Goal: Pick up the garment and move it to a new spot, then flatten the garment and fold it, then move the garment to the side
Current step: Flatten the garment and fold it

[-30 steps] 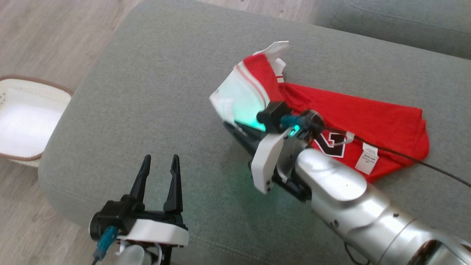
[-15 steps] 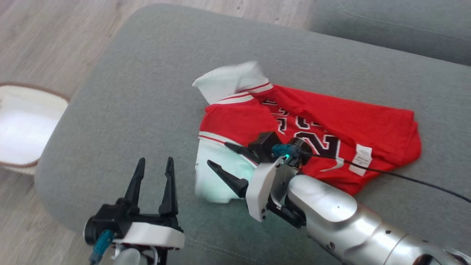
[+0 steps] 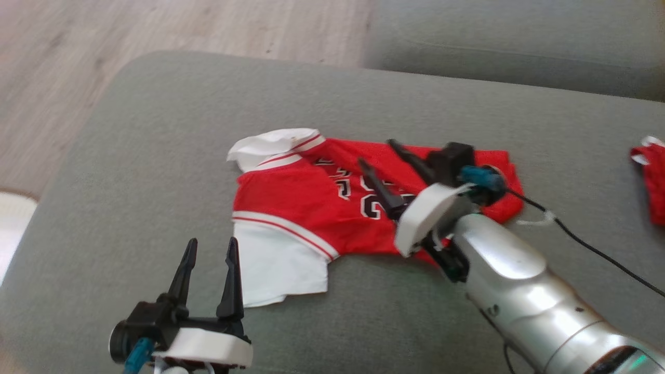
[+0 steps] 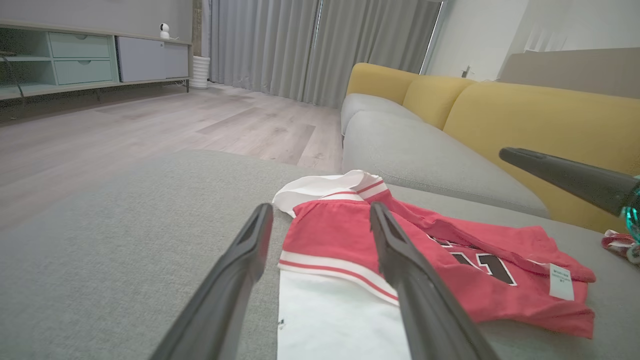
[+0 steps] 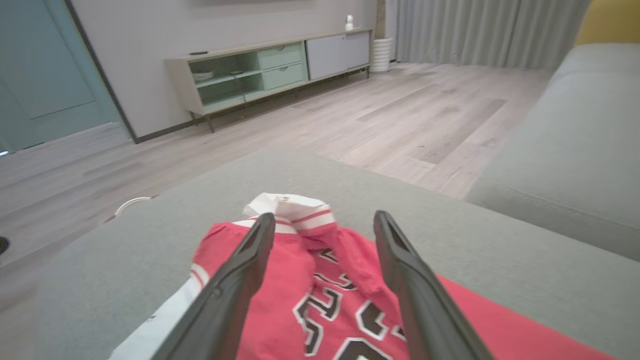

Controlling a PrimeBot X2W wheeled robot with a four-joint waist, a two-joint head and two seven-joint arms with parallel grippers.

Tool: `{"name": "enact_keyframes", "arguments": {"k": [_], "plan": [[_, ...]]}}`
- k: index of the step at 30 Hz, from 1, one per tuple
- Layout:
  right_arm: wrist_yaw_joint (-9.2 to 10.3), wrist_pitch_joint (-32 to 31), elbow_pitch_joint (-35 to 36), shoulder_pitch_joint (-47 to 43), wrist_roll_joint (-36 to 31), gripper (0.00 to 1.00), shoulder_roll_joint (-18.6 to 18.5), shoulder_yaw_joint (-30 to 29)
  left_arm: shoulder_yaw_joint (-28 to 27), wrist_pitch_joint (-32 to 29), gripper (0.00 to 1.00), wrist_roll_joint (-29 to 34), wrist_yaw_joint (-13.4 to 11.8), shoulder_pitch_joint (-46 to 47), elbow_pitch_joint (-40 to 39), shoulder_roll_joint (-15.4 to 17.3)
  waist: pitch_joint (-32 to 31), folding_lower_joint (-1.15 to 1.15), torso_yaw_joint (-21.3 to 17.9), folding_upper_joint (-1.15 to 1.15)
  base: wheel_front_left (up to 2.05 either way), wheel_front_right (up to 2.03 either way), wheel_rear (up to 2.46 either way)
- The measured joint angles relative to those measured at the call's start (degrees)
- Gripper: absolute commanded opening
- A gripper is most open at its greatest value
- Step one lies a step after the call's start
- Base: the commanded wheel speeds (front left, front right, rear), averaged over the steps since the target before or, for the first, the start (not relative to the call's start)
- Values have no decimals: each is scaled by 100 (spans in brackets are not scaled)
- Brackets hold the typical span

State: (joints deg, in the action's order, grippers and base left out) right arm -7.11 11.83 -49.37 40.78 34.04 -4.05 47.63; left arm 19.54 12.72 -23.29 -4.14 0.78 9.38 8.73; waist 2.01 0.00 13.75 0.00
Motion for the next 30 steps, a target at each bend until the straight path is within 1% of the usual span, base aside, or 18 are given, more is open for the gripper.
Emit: {"name": "enact_keyframes", "arguments": {"k": [4,7,10,12,18,23,24,25,26,27,30], "plan": [[0,36,-417,-66,-281,100,-92,-499,27,-35,100,-1,-42,-25,-86,2,-64,0,-251,0,0,0,0],[0,80,-722,-172,-541,100,-319,-824,38,-36,100,-43,-42,-27,-113,3,-28,-1,-371,0,0,0,0],[0,78,-1067,-297,-728,100,-495,-1104,54,-37,100,-42,-43,-26,-127,4,85,1,-411,0,0,0,0],[0,67,-1271,-339,-922,100,-555,-1156,64,-37,100,-42,-43,-26,-129,4,168,0,-416,0,0,0,0],[0,-181,-1653,-360,-1295,100,-550,-1238,69,-35,100,-42,-48,-6,-125,3,349,1,-364,0,0,0,0],[0,-337,-1878,-320,-1413,100,-545,-1251,71,-29,100,-43,-47,12,-91,3,396,1,-294,0,0,0,0],[0,-337,-1919,-288,-1428,55,-544,-1251,74,-27,100,-47,-46,12,-77,3,398,1,-286,0,0,0,0],[0,-336,-1956,-245,-1467,32,-545,-1258,74,-26,100,-62,-43,12,-63,3,398,1,-278,0,0,0,0],[0,-336,-1985,-202,-1489,4,-544,-1280,76,-12,100,-71,-42,12,-46,3,394,1,-271,0,0,0,0],[0,-335,-2016,-154,-1493,0,-543,-1302,77,-3,100,-92,-42,12,-38,3,387,1,-268,0,0,0,0],[0,-225,-2052,-26,-1514,0,-543,-1379,80,-2,100,-92,-42,12,-26,4,345,1,-275,0,0,0,0]]}}
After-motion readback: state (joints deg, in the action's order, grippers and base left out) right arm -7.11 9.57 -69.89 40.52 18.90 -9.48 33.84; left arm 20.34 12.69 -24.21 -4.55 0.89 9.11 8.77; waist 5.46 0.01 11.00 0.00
